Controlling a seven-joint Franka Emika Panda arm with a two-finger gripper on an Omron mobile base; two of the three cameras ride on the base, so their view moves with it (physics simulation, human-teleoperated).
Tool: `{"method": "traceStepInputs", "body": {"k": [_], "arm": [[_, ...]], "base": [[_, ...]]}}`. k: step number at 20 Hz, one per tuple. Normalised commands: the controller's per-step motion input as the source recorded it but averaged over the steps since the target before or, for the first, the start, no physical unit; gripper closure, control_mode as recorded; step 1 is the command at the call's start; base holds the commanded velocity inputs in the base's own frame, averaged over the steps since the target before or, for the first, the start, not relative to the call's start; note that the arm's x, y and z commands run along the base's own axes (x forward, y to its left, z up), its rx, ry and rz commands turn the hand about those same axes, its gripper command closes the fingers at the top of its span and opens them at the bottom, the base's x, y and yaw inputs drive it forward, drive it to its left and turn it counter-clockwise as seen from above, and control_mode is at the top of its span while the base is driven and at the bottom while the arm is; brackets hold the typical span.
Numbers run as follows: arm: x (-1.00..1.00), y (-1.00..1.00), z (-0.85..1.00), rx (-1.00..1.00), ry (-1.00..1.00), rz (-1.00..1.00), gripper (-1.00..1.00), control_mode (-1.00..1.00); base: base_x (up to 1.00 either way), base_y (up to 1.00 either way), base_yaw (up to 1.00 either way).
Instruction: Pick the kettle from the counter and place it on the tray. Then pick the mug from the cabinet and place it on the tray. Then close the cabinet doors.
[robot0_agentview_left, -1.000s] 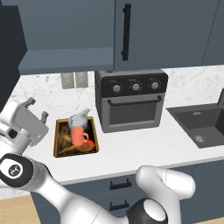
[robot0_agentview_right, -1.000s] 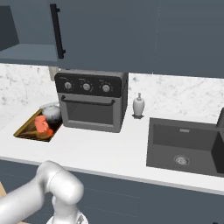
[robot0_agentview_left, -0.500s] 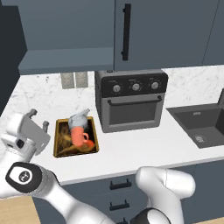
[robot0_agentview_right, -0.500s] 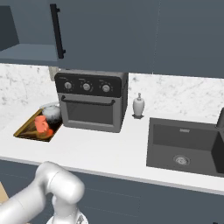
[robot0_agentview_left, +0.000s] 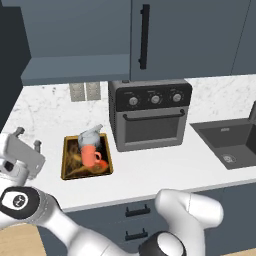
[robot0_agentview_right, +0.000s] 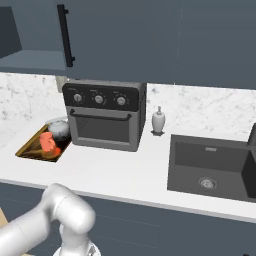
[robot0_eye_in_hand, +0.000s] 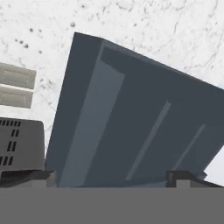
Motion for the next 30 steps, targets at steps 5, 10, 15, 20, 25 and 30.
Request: {"method": "traceStepInputs", "body": {"k": [5,10,15,20,25,30], "arm": [[0.0,0.94,-0.02,-0.06,0.08,-0.05,-1.0,-1.0],[-0.2,0.49,0.1,0.0,0.03,-0.11,-1.0,-1.0],[-0.39,0.04,0.35,0.02,0.01,-0.13,-1.0,-1.0],[-0.24,-0.07,0.49,0.02,0.0,-0.08,-1.0,-1.0],[-0.02,-0.43,0.45,0.03,0.06,-0.07,-1.0,-1.0],[0.01,-0.68,0.36,0.06,0.13,-0.04,-1.0,-1.0]], "base": [[0.0,0.0,0.0],[0.0,0.0,0.0],[0.0,0.0,0.0],[0.0,0.0,0.0],[0.0,0.0,0.0],[0.0,0.0,0.0]]}}
